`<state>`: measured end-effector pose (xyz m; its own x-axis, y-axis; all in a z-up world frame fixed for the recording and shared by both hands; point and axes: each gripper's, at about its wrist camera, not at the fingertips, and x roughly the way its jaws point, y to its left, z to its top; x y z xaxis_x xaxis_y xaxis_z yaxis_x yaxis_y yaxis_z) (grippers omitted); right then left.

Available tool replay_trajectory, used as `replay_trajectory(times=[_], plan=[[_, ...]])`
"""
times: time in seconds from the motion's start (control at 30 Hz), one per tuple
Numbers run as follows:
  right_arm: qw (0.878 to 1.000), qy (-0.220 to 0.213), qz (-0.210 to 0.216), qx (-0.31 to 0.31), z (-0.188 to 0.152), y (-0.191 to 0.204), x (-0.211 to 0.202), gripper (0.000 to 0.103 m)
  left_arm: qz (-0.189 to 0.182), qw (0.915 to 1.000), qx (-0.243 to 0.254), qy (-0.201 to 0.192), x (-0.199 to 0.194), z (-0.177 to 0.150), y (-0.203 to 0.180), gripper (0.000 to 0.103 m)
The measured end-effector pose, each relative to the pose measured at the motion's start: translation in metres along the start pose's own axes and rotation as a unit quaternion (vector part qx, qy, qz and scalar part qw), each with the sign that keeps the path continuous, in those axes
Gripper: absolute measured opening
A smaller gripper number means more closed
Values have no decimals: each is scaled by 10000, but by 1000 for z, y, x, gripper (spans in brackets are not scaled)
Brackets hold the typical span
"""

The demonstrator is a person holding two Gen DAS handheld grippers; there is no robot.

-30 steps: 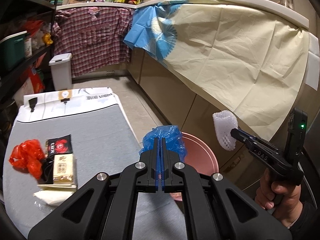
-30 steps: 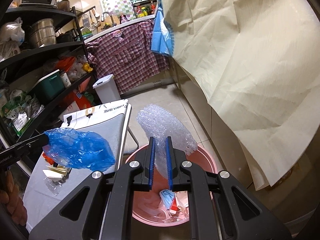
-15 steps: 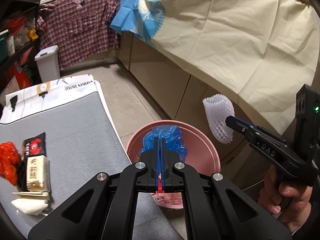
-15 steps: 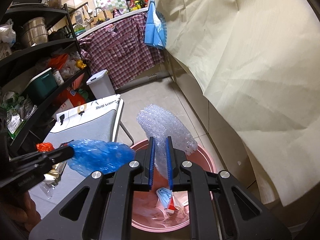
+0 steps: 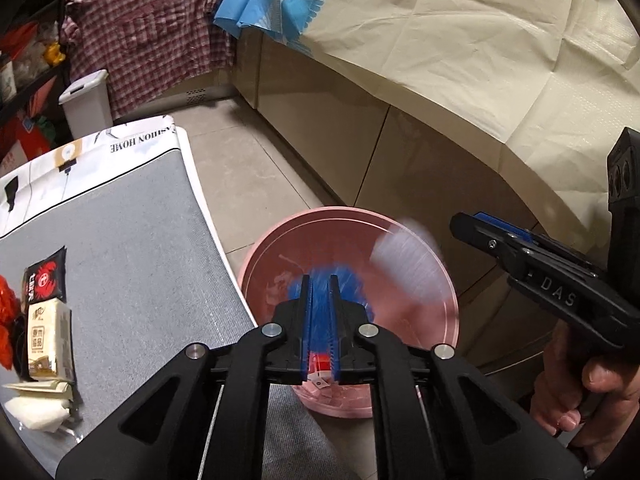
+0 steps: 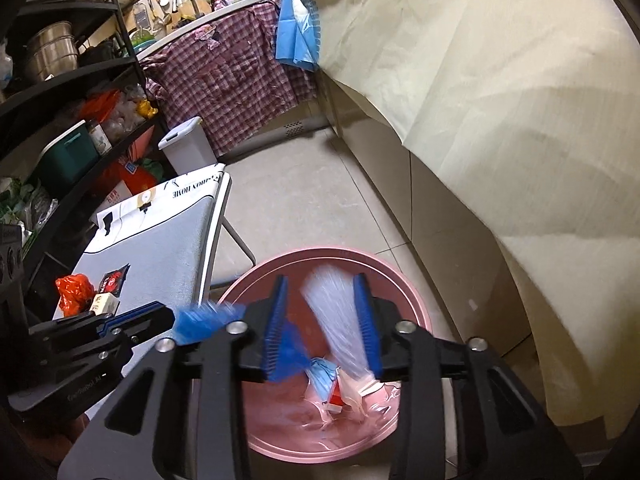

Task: Collect trash
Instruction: 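Open both grippers to drop the blue bag and bubble wrap into the bin, then reach the left gripper to the red plastic bag while the right gripper approaches the yellow tissue pack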

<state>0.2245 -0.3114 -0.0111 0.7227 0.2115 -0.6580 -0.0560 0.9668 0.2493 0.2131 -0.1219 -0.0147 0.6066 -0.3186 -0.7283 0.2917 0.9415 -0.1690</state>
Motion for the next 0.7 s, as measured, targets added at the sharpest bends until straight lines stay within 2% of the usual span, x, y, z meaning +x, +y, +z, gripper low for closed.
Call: replay_trajectory(times=[0.17,0.37,0.7], plan=[[10000,-30,-19,-81,-1,2,-1,41,14,10000,-51,-68,-10,-7,4,16],[9998,-85,-27,-155,1,4,-3,41,80,9997,-127,-186,-31,-13,12,16],[9977,-370,-32,-566,-1,23,-23,41,252,9977,-341,-526,-90,-19,47,16]])
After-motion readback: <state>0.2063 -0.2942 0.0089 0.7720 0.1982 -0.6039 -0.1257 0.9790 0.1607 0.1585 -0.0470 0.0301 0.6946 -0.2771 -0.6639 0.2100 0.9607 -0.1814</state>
